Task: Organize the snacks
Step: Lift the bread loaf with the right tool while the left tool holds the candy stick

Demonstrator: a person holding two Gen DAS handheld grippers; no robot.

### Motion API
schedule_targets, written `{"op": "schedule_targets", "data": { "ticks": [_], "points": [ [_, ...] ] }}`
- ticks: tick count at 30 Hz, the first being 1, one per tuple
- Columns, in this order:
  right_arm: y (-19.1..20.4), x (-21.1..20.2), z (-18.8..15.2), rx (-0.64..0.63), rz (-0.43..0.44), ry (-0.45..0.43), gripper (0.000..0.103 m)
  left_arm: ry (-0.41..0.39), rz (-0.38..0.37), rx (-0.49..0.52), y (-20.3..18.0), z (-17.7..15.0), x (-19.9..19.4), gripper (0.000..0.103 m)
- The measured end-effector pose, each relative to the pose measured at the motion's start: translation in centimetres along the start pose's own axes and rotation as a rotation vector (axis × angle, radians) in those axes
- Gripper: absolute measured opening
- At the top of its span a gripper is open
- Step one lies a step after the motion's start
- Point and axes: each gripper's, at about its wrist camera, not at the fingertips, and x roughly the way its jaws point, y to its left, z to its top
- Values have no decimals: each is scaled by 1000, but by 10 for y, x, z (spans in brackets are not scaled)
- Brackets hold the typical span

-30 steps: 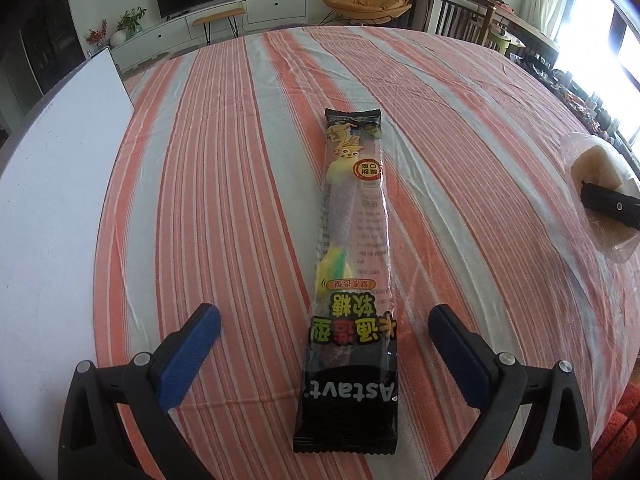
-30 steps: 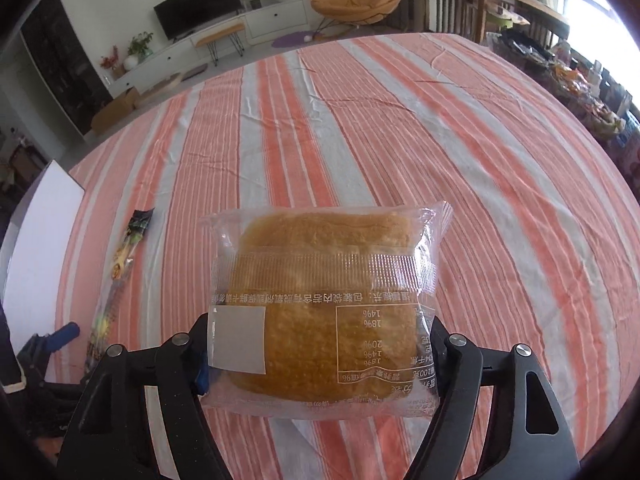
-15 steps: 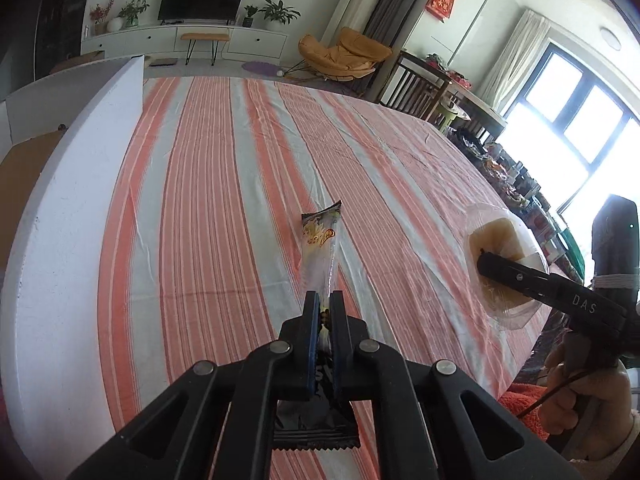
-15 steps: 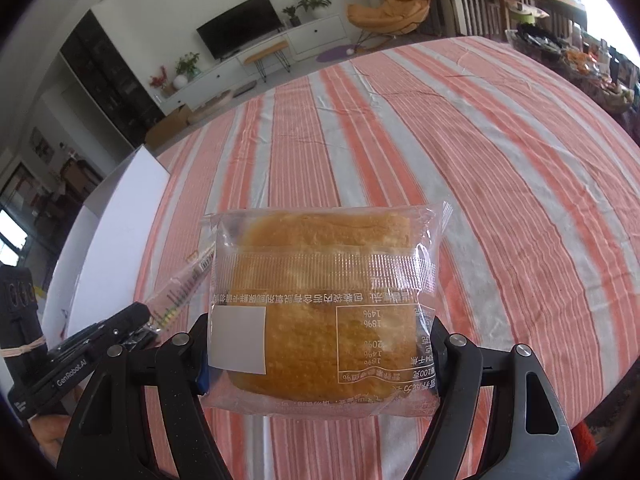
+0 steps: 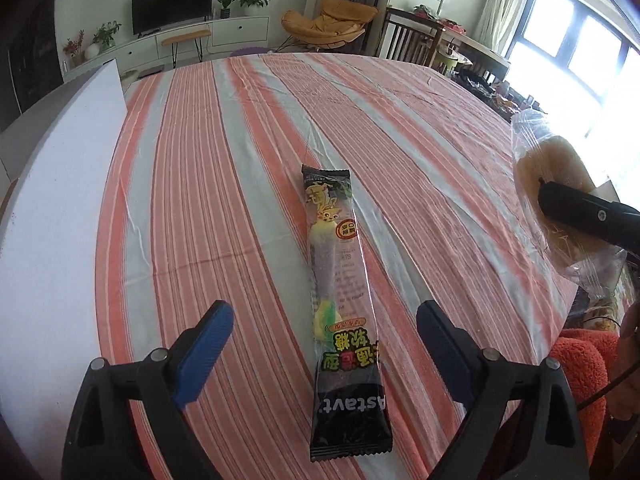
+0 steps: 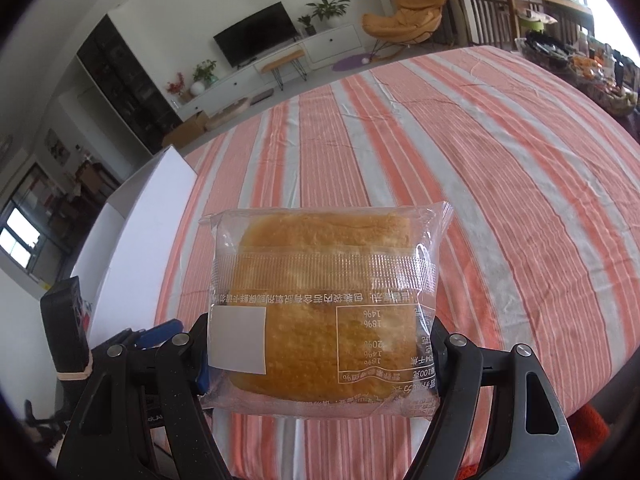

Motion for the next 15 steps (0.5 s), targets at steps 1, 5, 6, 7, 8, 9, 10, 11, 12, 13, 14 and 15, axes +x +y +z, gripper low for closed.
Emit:
{"op": "schedule_targets", "data": {
  "ticks": [1,5,6,7,8,9,10,11,12,13,14,15],
  "points": [
    [-1,0,-1,4,0,-2,77,13,15,31,-6,4,7,92],
    [-3,-4,0,20,8,-8,77,56,109,89,-16,8,41,54],
    [-3,-7,0,18,8,-15,77,43,115,71,-15,8,43,22],
    [-3,-10,0,15,7,-22,77,37,138,73,-16,9,43,17],
    [-2,-14,1,12,6,-30,77,24,122,57,-14,9,40,13],
    [-1,-17,1,10,6,-37,77,14,70,13,-9,10,33,11],
    [0,-22,2,9,8,-45,77,3,15,-35,-4,9,23,11],
    [1,-25,3,7,11,-53,77,-17,-33,-77,0,8,10,11],
    [4,-28,5,5,12,-60,77,-46,-82,-108,2,8,-9,11],
    [8,-31,8,4,15,-63,77,-72,-123,-131,6,7,-26,10],
    [15,-33,12,-2,26,-65,77,-103,-164,-153,8,7,-46,10],
    [26,-34,18,-15,43,-66,77,-134,-198,-172,13,6,-67,10]
  ]
}}
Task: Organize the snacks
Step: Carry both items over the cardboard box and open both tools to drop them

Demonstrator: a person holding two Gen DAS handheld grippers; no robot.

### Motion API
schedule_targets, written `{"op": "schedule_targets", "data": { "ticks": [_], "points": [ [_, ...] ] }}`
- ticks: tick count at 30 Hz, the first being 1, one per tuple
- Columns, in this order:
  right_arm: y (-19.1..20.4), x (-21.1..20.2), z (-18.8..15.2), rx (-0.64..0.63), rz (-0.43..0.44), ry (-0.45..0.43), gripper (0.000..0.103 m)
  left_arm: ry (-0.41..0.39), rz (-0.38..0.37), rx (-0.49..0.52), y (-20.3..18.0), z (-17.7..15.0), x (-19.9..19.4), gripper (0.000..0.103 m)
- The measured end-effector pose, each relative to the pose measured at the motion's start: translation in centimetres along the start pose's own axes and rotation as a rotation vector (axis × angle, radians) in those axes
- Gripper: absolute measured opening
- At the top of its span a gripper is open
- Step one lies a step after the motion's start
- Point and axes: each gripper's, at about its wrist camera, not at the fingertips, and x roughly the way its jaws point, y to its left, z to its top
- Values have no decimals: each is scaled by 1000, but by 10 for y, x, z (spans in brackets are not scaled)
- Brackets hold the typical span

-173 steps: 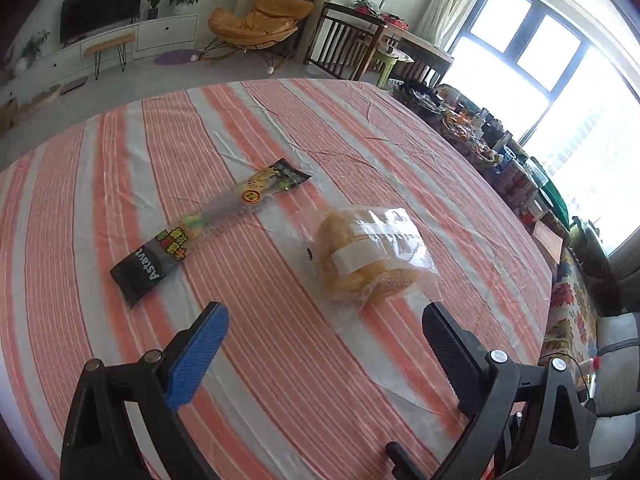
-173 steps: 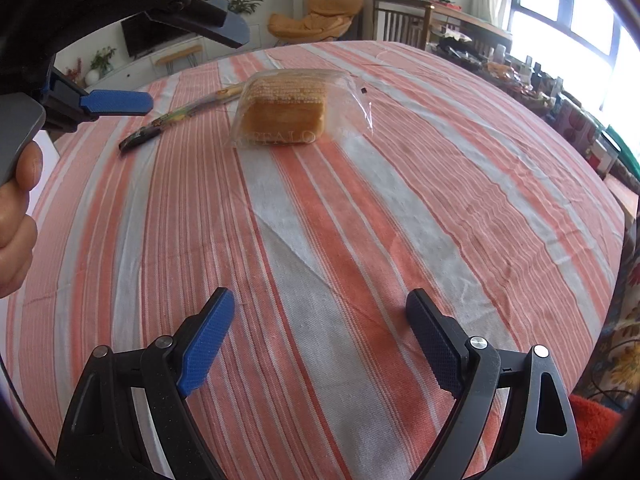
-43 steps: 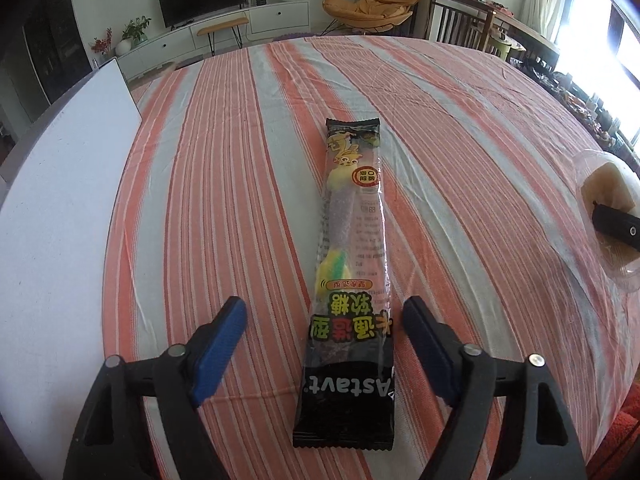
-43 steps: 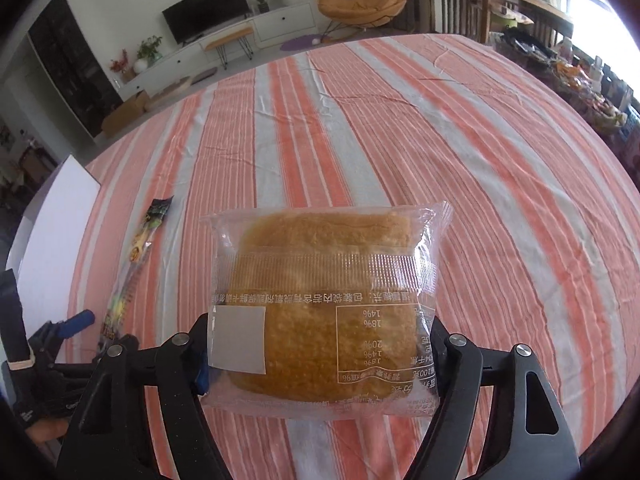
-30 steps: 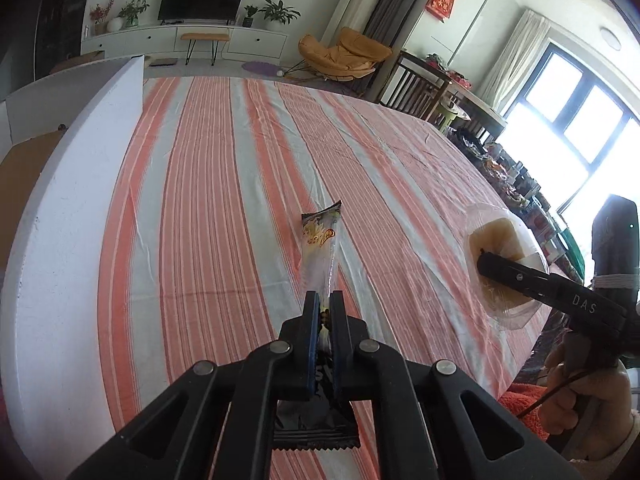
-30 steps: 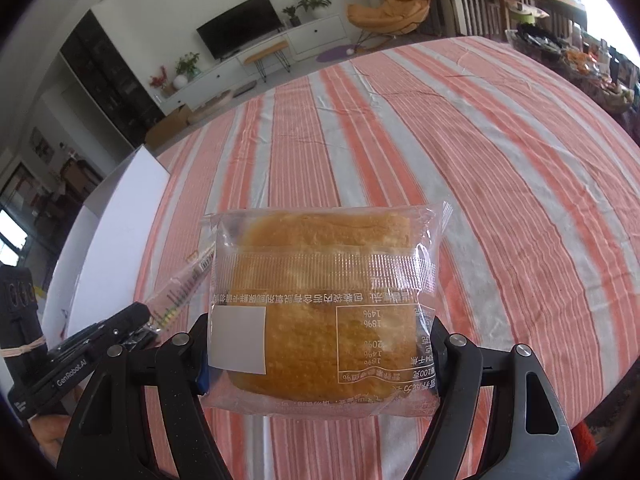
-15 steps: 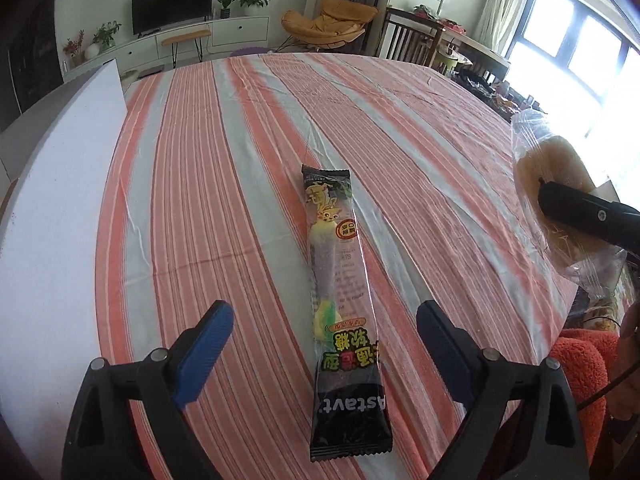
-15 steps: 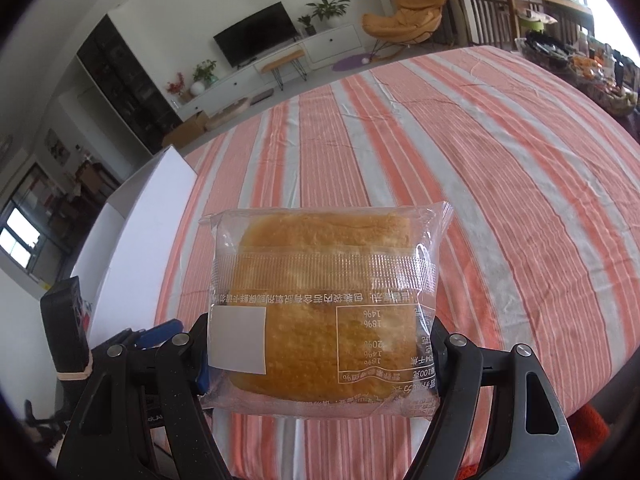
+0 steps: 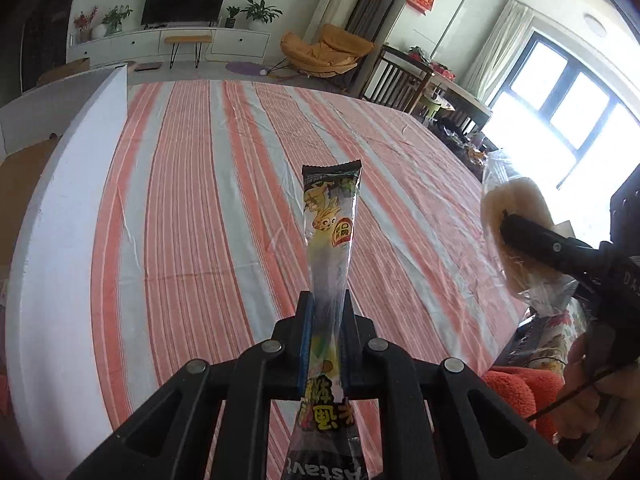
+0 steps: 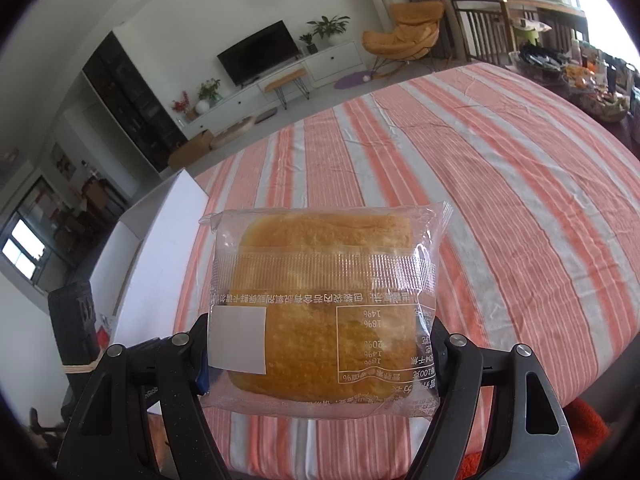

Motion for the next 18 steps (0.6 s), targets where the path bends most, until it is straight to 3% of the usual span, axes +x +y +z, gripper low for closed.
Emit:
{"op": "schedule_targets", "data": {
  "ticks": [3,5,9,12,14,16,18],
  "points": [
    [48,0,18,-72,82,-4,77,-98,-34,-48,15,11,-64,10],
    [92,4,28,-134,161,6,77,-175,5,-83,37,16,-107,11],
    [192,30,35,-257,346,71,77,-297,213,-160,101,20,-170,11],
    [260,66,29,-337,418,147,81,-307,417,-223,157,13,-189,13],
    [293,97,21,-368,423,234,86,-304,547,-261,189,5,-193,26],
    [311,124,13,-371,424,310,87,-290,605,-300,212,-5,-195,63],
    [317,135,9,-386,423,313,87,-308,636,-330,224,-17,-197,82]
  ]
}}
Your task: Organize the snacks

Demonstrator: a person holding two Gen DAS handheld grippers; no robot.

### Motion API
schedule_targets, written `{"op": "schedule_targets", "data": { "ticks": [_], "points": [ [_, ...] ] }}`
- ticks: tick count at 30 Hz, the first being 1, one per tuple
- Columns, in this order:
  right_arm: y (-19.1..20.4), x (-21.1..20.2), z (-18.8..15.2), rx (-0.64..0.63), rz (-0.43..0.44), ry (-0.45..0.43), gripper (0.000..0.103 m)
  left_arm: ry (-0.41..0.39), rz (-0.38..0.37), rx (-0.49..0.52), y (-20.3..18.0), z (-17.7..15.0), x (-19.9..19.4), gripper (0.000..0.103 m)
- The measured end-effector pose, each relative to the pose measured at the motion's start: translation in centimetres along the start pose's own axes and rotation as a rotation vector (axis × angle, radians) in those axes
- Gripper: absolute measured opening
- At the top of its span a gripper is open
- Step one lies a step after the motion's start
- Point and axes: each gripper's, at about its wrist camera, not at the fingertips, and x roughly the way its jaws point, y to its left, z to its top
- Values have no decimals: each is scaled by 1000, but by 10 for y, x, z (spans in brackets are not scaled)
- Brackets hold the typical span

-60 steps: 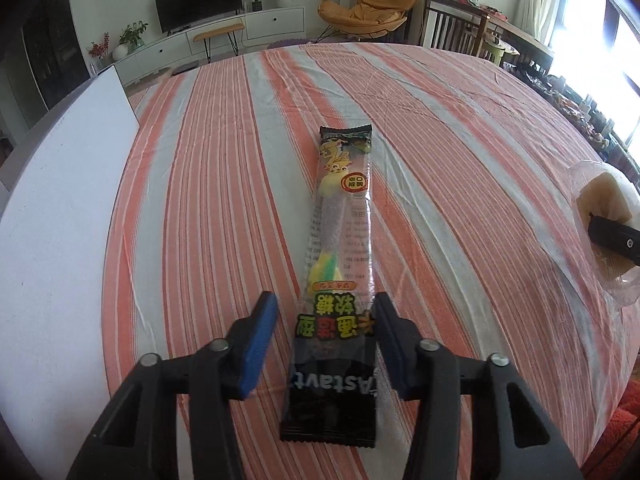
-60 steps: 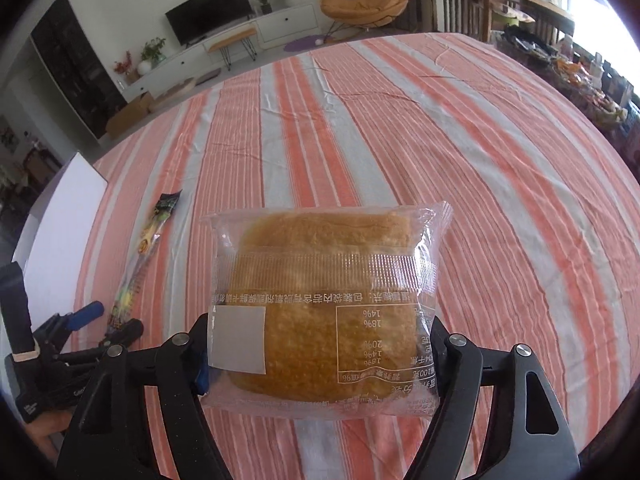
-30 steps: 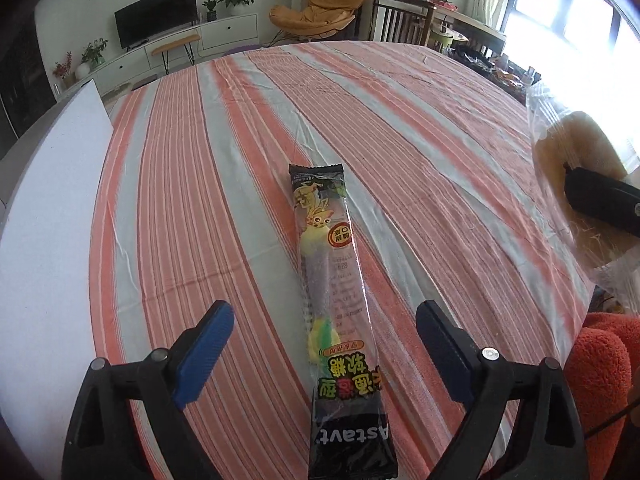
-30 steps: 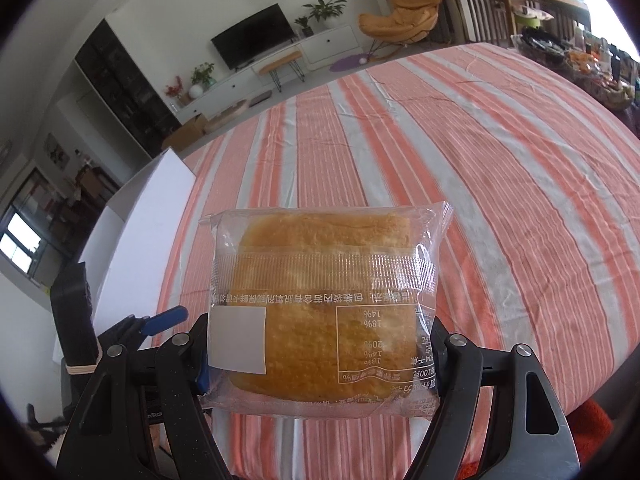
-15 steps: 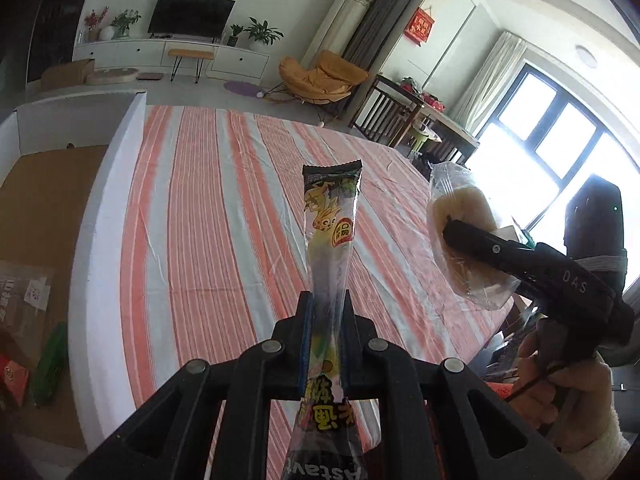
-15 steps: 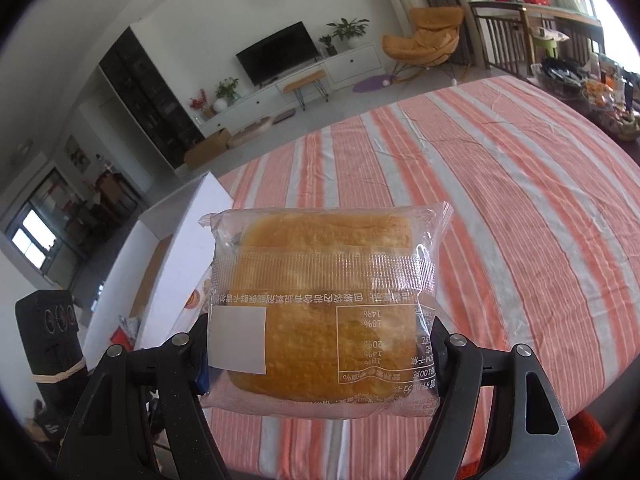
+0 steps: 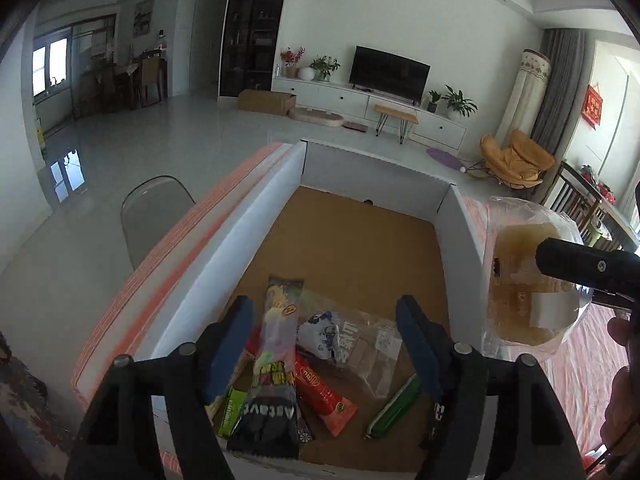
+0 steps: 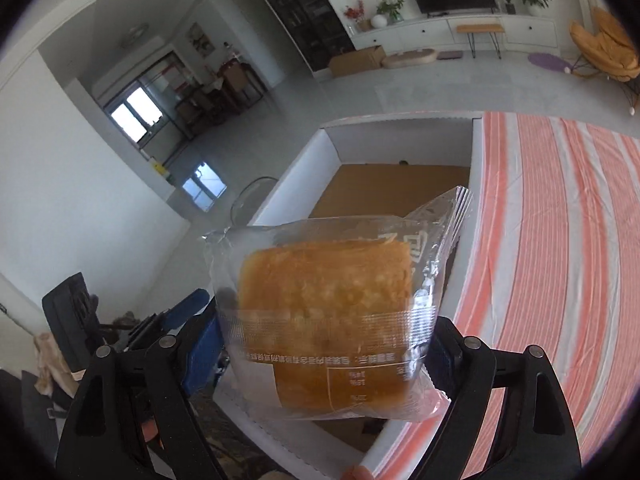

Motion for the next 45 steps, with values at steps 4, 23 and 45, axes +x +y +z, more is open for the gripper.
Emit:
{"op": "schedule_targets", "data": {
  "ticks": [4,23,45],
  "points": [
    [-7,8,-4,-22,-8,12,88,-21,53,57,5,-10,3,93],
    [7,-12,-44,-159,-263,-32,89,-9,89,37,-16,-22,-18,103],
    [24,-8,-62,-206,-334,-11,89,-20,253,160,-30,-25,-27,103]
  ]
}}
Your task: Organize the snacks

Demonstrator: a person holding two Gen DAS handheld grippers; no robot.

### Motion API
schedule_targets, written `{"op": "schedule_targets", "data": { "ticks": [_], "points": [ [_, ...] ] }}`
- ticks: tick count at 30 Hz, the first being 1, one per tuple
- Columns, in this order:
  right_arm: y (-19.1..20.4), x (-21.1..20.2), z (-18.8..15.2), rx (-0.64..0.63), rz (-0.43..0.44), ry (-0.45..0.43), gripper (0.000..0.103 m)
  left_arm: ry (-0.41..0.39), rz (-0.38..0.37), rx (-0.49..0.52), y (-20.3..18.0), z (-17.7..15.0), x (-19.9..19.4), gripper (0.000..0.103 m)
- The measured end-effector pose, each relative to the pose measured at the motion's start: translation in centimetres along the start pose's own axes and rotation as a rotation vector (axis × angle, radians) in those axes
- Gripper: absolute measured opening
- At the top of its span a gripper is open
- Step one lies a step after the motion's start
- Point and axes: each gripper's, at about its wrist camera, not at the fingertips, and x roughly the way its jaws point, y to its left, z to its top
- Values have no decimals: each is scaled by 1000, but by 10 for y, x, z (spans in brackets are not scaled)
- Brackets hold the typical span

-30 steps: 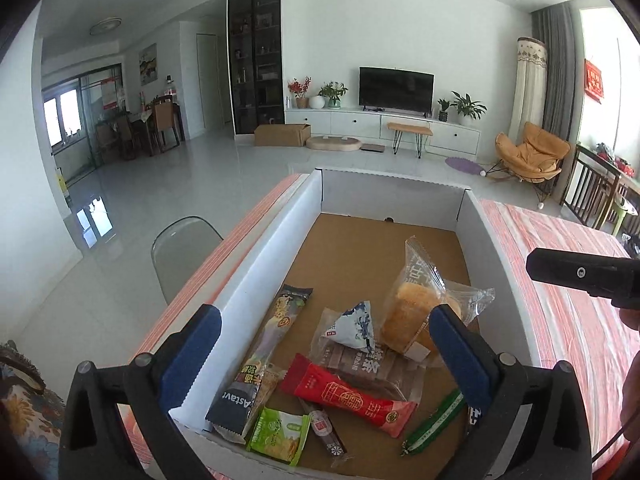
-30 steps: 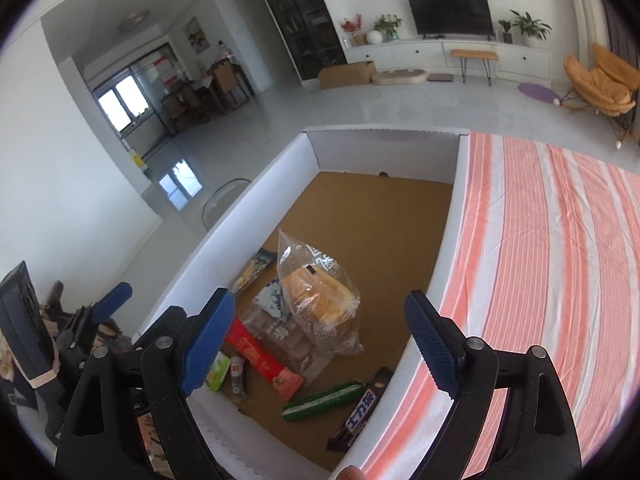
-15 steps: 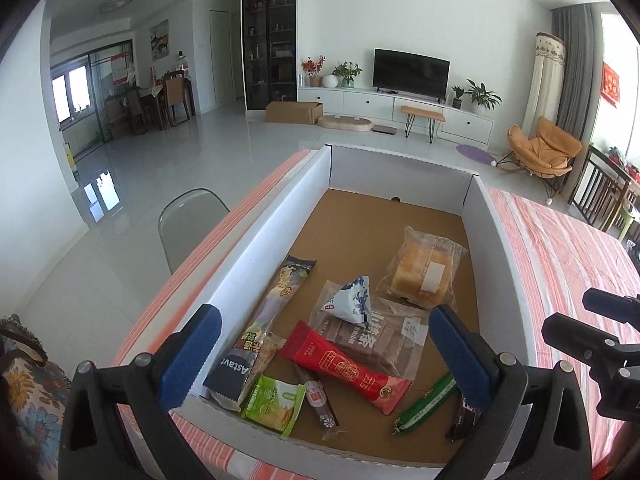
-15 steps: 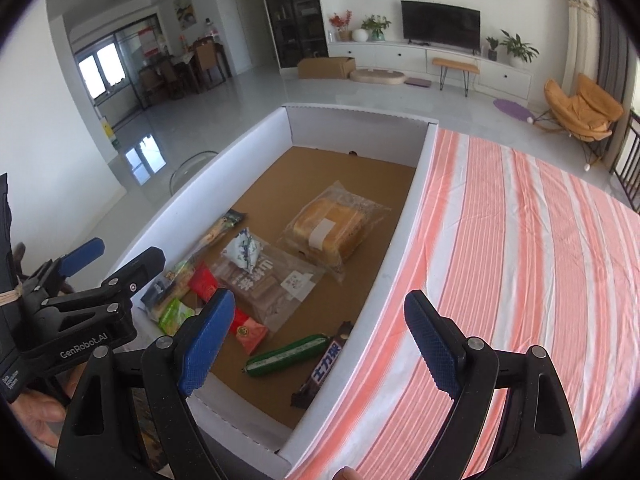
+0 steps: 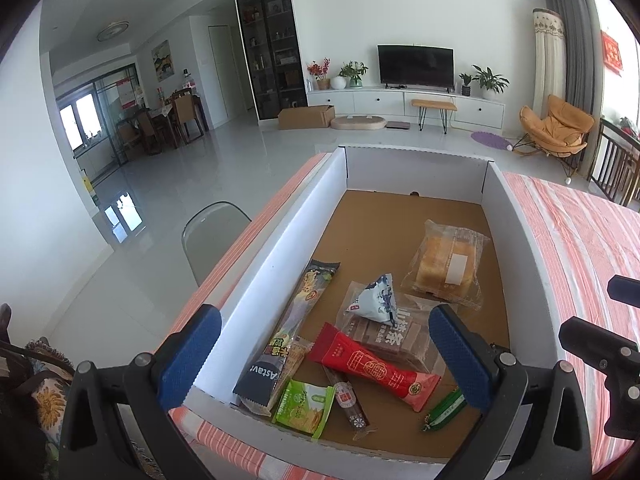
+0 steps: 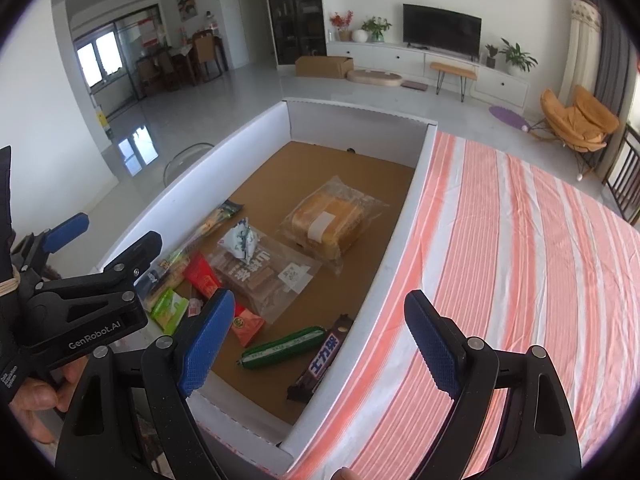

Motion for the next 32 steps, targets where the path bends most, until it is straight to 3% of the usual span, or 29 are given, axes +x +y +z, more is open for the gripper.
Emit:
{"op": "schedule_targets", "data": {
  "ticks": [10,24,32],
  "points": [
    [7,-2,0,-7,0,-6,89,62,56,0,0,-2,9,103],
    [16,4,1,-28,1,13,89,66,15,-42,13,0,7,103],
    [18,5,1,-29,5,14,89,105,-57,-88,20,-2,9,103]
  ]
}}
